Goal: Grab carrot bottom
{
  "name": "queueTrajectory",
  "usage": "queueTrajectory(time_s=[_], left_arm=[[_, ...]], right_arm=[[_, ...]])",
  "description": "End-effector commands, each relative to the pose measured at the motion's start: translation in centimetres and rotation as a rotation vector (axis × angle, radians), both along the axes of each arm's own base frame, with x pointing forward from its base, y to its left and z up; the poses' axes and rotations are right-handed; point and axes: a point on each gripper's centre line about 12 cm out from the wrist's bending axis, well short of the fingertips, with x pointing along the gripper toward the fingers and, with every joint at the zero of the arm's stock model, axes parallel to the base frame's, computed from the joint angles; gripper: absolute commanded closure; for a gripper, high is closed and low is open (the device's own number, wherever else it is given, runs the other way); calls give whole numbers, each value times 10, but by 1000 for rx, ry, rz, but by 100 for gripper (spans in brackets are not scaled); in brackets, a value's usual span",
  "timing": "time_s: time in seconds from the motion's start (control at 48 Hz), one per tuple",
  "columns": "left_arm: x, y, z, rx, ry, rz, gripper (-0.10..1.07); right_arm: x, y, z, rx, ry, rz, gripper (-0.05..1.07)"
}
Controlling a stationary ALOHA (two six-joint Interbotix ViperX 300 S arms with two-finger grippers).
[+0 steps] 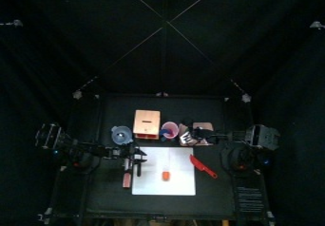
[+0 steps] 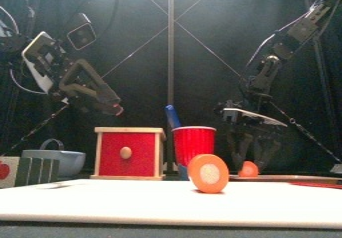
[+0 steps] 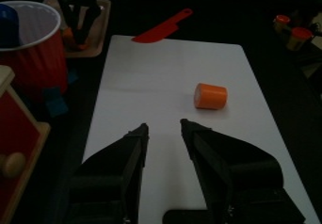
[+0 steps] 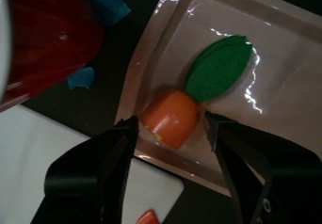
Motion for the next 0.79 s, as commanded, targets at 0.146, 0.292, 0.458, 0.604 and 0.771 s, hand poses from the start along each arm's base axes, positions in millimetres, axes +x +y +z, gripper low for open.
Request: queueTrajectory(time_s=[0.146, 0.292, 0.458, 0.604, 0.771], left_arm=[[5, 1, 9, -2, -34, 3, 23], [4, 0, 9, -2, -32, 2, 23], [5, 1, 10, -3, -37, 5, 23], [6, 3, 10, -2, -38, 12, 23], [6, 4, 11, -1, -40, 15, 23]], right_arm=[[4, 0, 17, -13, -55, -6, 10], [10, 18, 33, -4, -92, 30, 10], [22, 60, 52, 50, -142, 105, 10], [43, 103, 63, 111, -196, 187, 10], [73, 142, 56, 183, -218, 234, 10]])
